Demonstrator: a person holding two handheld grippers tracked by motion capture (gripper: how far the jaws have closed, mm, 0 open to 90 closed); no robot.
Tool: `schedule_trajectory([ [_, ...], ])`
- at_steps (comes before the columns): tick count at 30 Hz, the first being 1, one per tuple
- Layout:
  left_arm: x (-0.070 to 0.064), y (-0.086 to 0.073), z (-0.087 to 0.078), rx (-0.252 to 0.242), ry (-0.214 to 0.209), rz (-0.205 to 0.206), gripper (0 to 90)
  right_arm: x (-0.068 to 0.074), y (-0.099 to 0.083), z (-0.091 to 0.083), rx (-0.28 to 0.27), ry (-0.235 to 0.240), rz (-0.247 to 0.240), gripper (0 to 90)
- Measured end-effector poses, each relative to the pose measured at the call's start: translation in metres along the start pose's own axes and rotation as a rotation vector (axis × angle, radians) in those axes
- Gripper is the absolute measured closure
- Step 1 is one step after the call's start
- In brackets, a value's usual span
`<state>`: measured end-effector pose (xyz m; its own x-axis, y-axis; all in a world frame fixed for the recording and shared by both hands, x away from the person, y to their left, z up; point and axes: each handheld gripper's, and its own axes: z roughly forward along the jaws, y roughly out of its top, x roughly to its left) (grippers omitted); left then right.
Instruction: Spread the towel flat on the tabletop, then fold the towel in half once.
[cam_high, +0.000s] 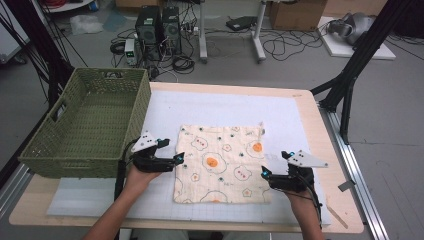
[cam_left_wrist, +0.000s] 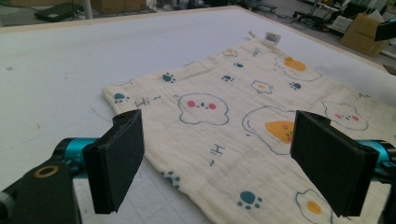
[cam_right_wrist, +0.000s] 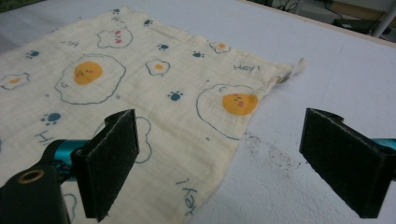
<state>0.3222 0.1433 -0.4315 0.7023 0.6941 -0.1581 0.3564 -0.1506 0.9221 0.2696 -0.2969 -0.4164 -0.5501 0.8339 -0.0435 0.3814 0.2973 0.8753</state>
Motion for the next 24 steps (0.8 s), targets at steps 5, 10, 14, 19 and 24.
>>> schedule_trajectory([
  [5, -0.0003, 0.0000, -0.0017, 0.008, 0.002, 0.017, 18.2, -0.0038, -0.0022, 0.0009, 0.001, -0.008, 0.012, 11.1],
  [10, 0.0043, -0.0003, -0.0061, 0.002, 0.013, -0.004, 18.2, -0.0038, -0.0003, 0.0053, 0.001, -0.006, 0.005, 11.2],
  [14, 0.0051, 0.0011, -0.0080, -0.008, 0.016, -0.013, 18.2, -0.0025, 0.0005, 0.0067, 0.000, 0.003, 0.012, 11.1],
  [19, 0.0072, 0.0017, -0.0086, -0.006, 0.025, -0.021, 18.2, -0.0034, 0.0007, 0.0057, -0.006, -0.001, 0.011, 11.2],
  [24, 0.0083, 0.0018, -0.0090, -0.005, 0.031, -0.025, 18.2, -0.0041, -0.0005, 0.0056, -0.002, -0.003, 0.011, 11.2],
])
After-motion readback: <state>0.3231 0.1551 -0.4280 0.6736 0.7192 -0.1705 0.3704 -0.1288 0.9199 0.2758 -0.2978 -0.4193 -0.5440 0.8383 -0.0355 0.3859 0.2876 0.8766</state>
